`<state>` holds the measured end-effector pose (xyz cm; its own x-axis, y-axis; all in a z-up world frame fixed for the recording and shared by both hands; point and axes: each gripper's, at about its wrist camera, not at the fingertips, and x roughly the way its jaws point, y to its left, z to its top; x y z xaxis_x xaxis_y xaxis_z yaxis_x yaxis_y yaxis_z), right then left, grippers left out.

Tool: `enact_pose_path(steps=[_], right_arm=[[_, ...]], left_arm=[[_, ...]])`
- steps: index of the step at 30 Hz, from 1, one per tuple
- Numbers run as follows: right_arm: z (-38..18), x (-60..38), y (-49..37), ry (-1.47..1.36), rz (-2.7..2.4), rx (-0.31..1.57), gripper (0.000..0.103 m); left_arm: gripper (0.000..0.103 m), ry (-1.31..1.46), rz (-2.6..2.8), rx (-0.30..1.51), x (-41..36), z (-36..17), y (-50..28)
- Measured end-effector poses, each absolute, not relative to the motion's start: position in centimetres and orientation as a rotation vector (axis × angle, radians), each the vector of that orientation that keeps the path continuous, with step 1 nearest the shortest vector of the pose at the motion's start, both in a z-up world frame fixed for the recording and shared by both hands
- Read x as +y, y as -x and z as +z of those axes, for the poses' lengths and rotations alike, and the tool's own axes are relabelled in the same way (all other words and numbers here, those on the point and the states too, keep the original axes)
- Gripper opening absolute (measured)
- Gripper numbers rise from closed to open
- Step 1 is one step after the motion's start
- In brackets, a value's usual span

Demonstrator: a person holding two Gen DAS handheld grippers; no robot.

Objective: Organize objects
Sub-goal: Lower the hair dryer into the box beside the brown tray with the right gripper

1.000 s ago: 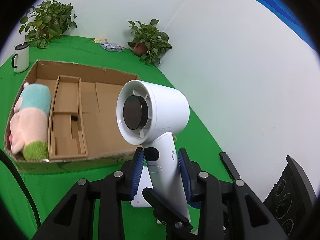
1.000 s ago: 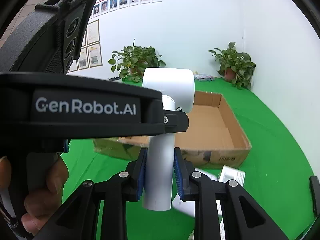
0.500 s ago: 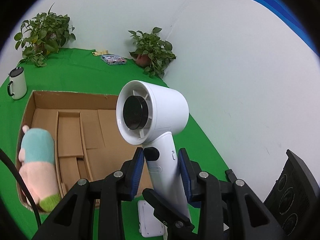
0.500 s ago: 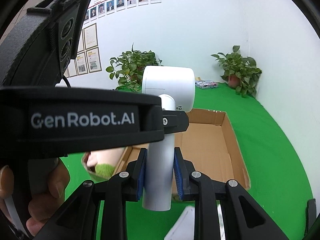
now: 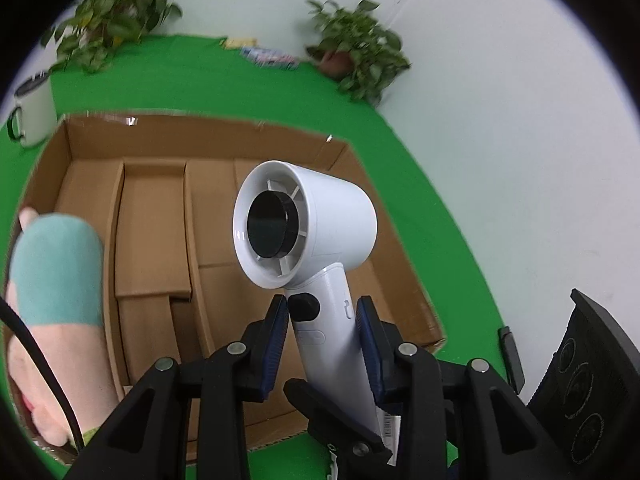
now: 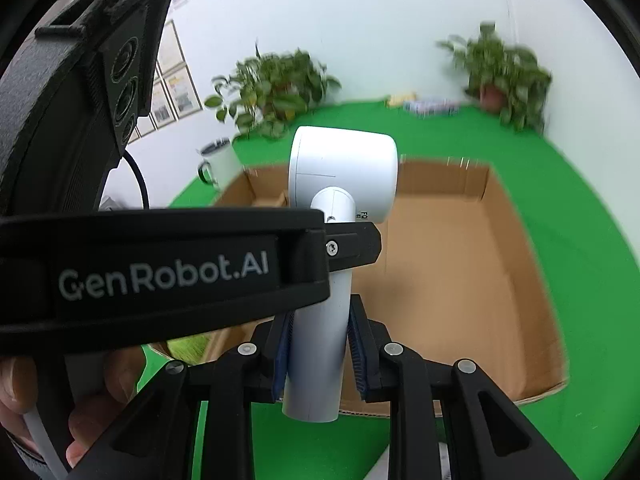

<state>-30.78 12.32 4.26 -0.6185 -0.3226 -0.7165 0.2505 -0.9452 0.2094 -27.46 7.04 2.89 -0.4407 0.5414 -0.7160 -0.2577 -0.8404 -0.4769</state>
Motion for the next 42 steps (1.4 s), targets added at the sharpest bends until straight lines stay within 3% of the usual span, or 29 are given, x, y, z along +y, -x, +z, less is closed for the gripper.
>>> enact_pose_path(steps=[7, 16, 25, 33, 42], right_arm=[[-2.4, 12.8, 32.3, -1.270, -2.505, -0.199, 0.023], [-6.8, 13.9, 34.1, -1.367, -2.493, -0.234, 0.023], [-6.7, 13.7, 34.2, -1.388, -2.496, -0.223, 0.024], [-4.9, 13.8, 32.9, -1.369, -2.421, -0.207, 0.042], [-4.7, 16.3, 37.3, -1.408, -2.376, -0.309, 0.042]], left_arm=[[0.033, 1.431, 2.243, -0.440, 7.1, -1.9, 29.5], [0.032, 1.497, 2.192, -0.494, 6.6, -4.5, 30.1], [0.032, 1.527, 2.182, -0.490, 5.9, -4.2, 29.5], [0.031, 1.423, 2.280, -0.424, 4.1, -1.4, 26.9], [0.031, 1.385, 2.458, -0.333, 0.3, -1.1, 22.5]])
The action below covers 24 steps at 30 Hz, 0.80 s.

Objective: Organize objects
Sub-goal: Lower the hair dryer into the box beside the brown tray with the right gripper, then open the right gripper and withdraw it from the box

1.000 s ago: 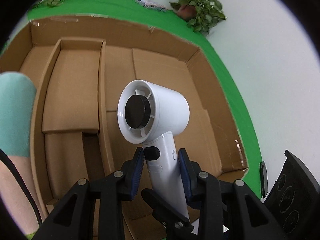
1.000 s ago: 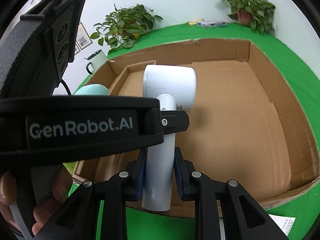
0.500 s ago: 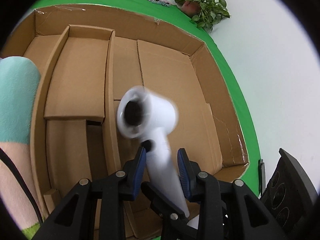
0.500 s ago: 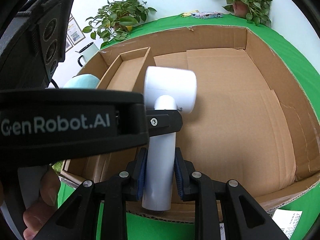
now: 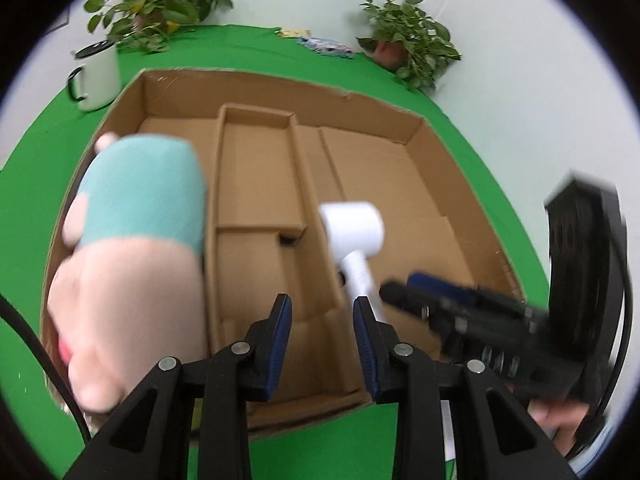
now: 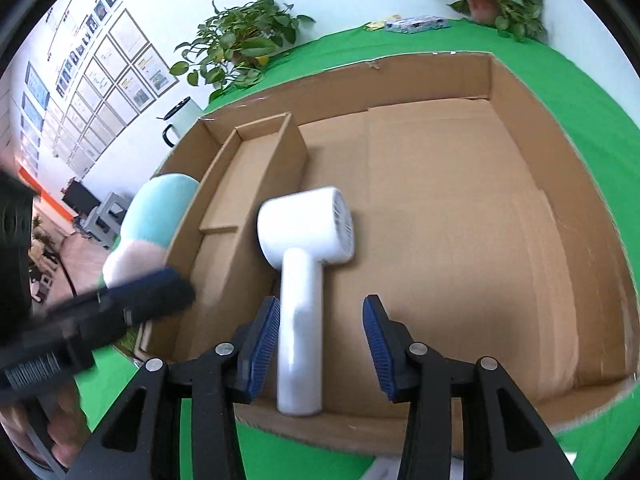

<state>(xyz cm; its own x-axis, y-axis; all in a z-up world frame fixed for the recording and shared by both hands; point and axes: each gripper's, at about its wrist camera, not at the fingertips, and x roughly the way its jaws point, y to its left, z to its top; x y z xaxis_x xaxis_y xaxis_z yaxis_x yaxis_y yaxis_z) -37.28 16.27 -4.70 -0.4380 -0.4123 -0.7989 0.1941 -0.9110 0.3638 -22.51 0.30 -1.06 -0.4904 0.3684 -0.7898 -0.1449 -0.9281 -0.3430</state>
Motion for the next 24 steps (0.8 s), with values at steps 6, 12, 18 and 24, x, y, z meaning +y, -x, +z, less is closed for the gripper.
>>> enact_pose_path(steps=[6, 12, 18, 24], right_arm=[[-6.7, 13.9, 39.6, -1.524, -2.314, -0.224, 0.026], [-7.3, 13.0, 40.1, -1.548, -2.315, -0.319, 0.024], [-7.6, 12.5, 39.8, -1.541, -2.313, -0.321, 0.024], [-7.4, 12.1, 39.6, -1.550, -2.311, -0.258, 0.024]], left_arm=[[0.030, 1.402, 2.449, -0.388, -0.2, -2.8, 21.3], [0.031, 1.407, 2.451, -0.435, 0.2, -3.1, 20.8], [0.031, 1.424, 2.463, -0.468, 0.4, -3.4, 21.3], [0.031, 1.422, 2.465, -0.458, 0.6, -3.5, 21.5]])
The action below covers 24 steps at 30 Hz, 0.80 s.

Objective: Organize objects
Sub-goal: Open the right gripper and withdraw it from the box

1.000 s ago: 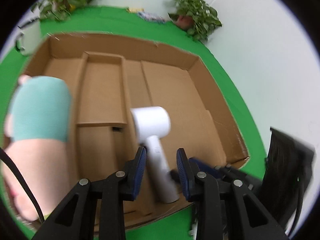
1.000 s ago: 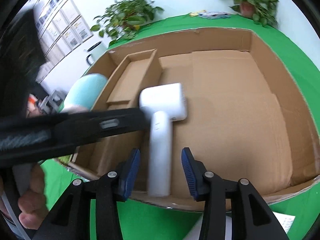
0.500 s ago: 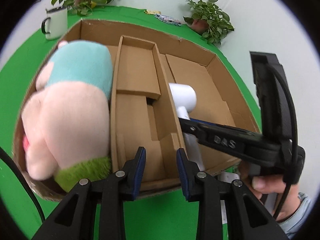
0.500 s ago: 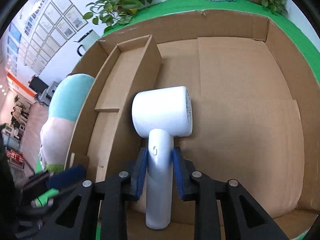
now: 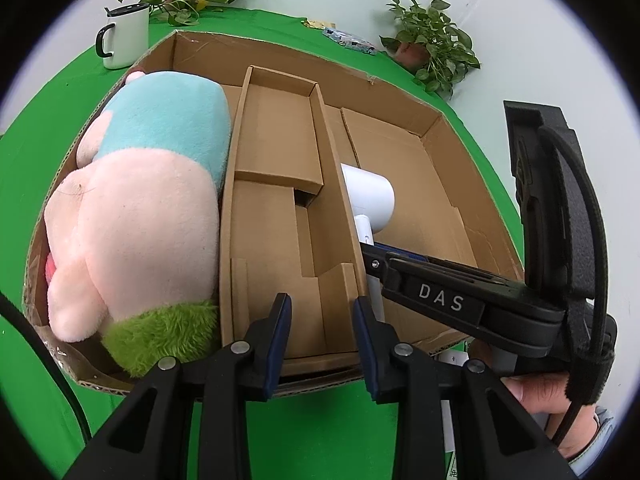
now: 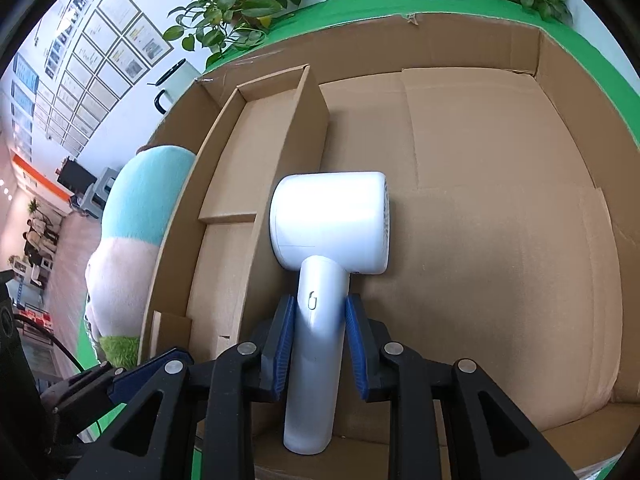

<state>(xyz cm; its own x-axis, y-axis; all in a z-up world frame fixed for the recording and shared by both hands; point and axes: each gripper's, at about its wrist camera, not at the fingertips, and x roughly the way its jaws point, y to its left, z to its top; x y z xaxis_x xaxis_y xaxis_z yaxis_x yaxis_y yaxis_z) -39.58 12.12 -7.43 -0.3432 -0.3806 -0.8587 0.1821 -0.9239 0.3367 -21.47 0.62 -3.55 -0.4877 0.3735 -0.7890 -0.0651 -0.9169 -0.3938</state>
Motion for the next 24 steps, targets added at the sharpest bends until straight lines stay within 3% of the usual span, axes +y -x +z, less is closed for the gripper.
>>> enact_pose_path(steps=[6, 11, 15, 19, 20, 22, 23, 24], right_arm=[[-8.6, 12.0, 39.5, -1.594, -2.274, -0.254, 0.029], [-6.8, 12.4, 38.4, -1.507, -2.361, -0.181, 0.040], [-3.3, 12.7, 36.3, -1.364, -2.464, -0.056, 0.067], [-0.6, 13.7, 32.0, -1.202, -2.580, 0.016, 0.089], [-0.2, 14.0, 31.0, -1.165, -2.612, 0.032, 0.090], [1.1, 15.2, 27.5, -0.978, -2.717, 0.031, 0.096], [1.4, 15.7, 25.7, -0.892, -2.748, 0.015, 0.099], [1.6, 16.2, 24.0, -0.830, -2.770, 0.003, 0.102]], left_arm=[[0.031, 1.418, 2.481, -0.419, 0.4, -3.2, 21.3], [0.031, 1.388, 2.516, -0.400, -0.1, -2.5, 20.7], [0.031, 1.340, 2.563, -0.366, 0.0, -1.5, 19.9], [0.031, 1.226, 2.660, -0.291, 0.5, 0.3, 18.3], [0.031, 1.177, 2.694, -0.257, 0.8, 0.9, 17.7], [0.041, 1.023, 2.757, -0.180, 1.4, 2.5, 15.7], [0.054, 0.934, 2.772, -0.156, 1.7, 3.1, 14.6], [0.074, 0.815, 2.799, -0.122, 2.1, 3.8, 13.0]])
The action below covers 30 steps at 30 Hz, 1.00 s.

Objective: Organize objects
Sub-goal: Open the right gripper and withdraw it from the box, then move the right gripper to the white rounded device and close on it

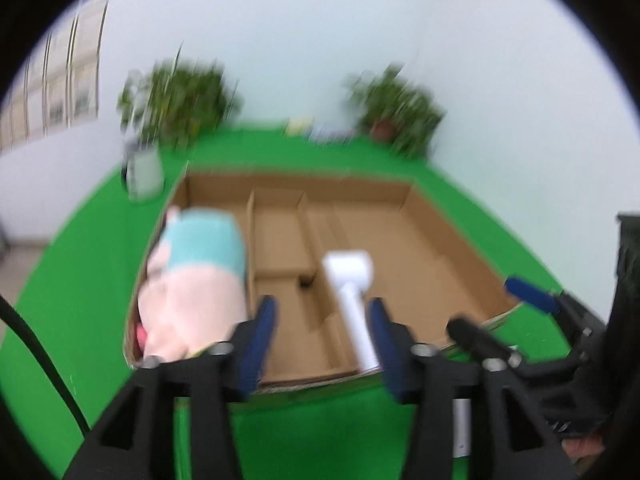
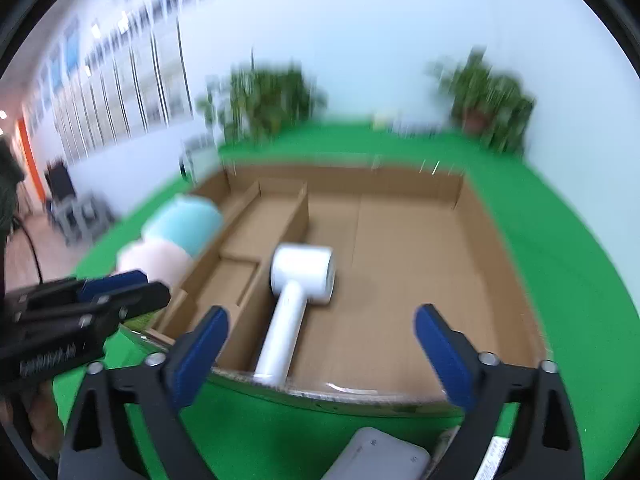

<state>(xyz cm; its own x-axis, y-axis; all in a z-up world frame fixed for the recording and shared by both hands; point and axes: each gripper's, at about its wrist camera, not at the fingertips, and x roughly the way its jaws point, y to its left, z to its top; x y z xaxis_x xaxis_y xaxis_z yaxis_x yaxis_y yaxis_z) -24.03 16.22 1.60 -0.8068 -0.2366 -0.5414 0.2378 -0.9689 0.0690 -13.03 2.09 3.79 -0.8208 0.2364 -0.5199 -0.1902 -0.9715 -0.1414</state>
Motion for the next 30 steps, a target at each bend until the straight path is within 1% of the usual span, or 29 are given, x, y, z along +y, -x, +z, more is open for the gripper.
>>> enact_pose_path(steps=[1, 2, 4, 9, 14, 23, 27, 30], right_arm=[[1.6, 16.6, 22.5, -0.799, -2.787, 0.001, 0.102], [1.5, 16.9, 21.5, -0.791, -2.794, -0.001, 0.102], [1.3, 17.5, 19.7, -0.796, -2.798, -0.012, 0.102], [0.5, 18.2, 16.9, -0.852, -2.814, 0.023, 0.102], [-0.8, 18.6, 15.4, -0.895, -2.841, 0.033, 0.102], [-1.1, 18.5, 14.6, -0.889, -2.846, 0.023, 0.102], [-0.9, 18.6, 14.2, -0.891, -2.820, 0.026, 0.102], [-1.4, 17.6, 13.2, -0.901, -2.688, 0.006, 0.102]], left_arm=[[0.085, 0.754, 2.836, -0.095, 2.4, 4.1, 11.9], [0.092, 0.710, 2.883, -0.071, 2.7, 4.3, 11.0], [0.092, 0.672, 2.941, -0.043, 3.4, 4.1, 9.5], [0.092, 0.726, 2.961, -0.042, 4.0, 2.9, 8.7], [0.092, 0.773, 2.992, 0.028, 4.2, 2.1, 8.1], [0.092, 0.770, 3.001, 0.040, 3.9, 2.1, 6.9], [0.092, 0.722, 2.990, -0.004, 3.4, 2.5, 6.1], [0.092, 0.729, 2.998, -0.033, 2.7, 2.5, 5.9]])
